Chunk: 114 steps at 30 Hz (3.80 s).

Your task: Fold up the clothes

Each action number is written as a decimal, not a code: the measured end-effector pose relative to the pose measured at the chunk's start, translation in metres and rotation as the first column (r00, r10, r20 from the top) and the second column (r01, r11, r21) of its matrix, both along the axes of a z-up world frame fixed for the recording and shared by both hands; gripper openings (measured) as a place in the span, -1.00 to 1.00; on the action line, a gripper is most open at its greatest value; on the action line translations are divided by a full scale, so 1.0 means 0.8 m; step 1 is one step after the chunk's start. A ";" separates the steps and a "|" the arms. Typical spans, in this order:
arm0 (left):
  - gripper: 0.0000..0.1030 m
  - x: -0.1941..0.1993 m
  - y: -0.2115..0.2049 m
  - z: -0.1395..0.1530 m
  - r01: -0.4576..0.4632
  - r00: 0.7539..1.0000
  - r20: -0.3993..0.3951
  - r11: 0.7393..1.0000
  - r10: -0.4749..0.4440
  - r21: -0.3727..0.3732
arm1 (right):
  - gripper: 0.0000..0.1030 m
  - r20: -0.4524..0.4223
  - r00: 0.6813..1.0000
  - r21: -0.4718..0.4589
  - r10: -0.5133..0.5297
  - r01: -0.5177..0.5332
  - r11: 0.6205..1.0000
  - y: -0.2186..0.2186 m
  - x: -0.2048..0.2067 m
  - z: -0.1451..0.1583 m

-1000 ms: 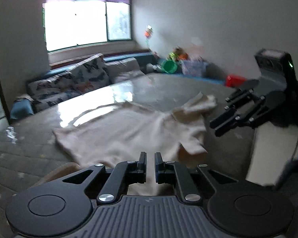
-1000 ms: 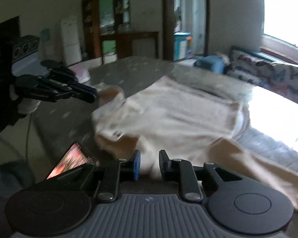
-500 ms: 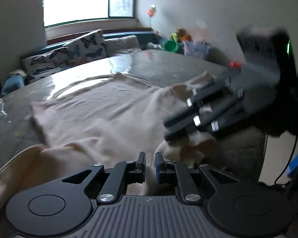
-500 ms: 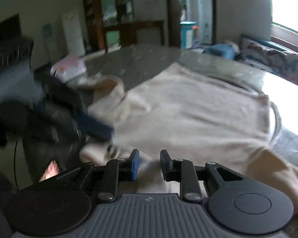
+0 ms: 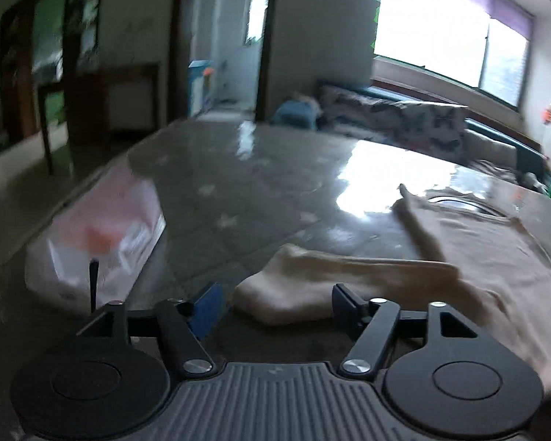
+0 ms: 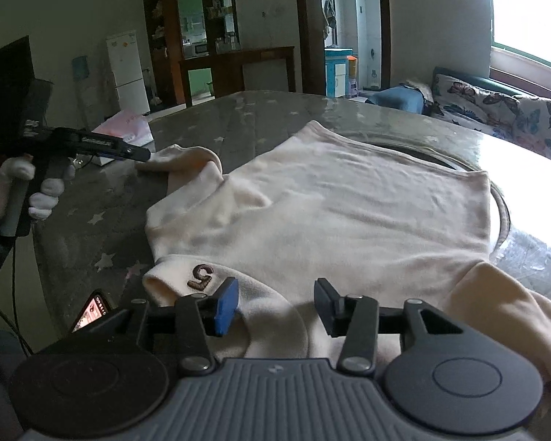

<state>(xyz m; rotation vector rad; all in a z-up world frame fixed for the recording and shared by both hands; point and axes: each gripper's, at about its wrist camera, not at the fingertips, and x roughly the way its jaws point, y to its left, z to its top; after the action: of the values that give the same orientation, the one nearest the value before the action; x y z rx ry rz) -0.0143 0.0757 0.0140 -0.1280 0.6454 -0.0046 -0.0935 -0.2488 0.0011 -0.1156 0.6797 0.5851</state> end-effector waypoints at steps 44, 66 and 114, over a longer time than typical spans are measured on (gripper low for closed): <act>-0.46 -0.031 -0.003 -0.001 -0.325 0.937 -0.057 0.921 0.344 0.214 | 0.02 -0.003 1.000 0.000 -0.021 0.021 1.000 -0.006 0.001 -0.003; -0.35 -0.047 -0.209 0.039 0.323 0.937 0.050 0.913 -0.345 0.248 | -0.04 -0.005 0.896 0.106 -0.444 0.442 0.891 -0.143 -0.050 0.024; -0.86 -0.096 -0.407 0.019 0.932 0.323 -0.044 0.310 -0.945 0.186 | -0.46 0.160 0.662 -0.068 -0.732 0.748 0.661 -0.260 0.025 0.035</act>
<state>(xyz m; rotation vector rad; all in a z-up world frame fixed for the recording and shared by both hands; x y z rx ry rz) -0.0907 -0.2496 0.0290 0.4693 0.5581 -1.1347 -0.0734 -0.4566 0.0291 0.0174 0.5826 -0.2713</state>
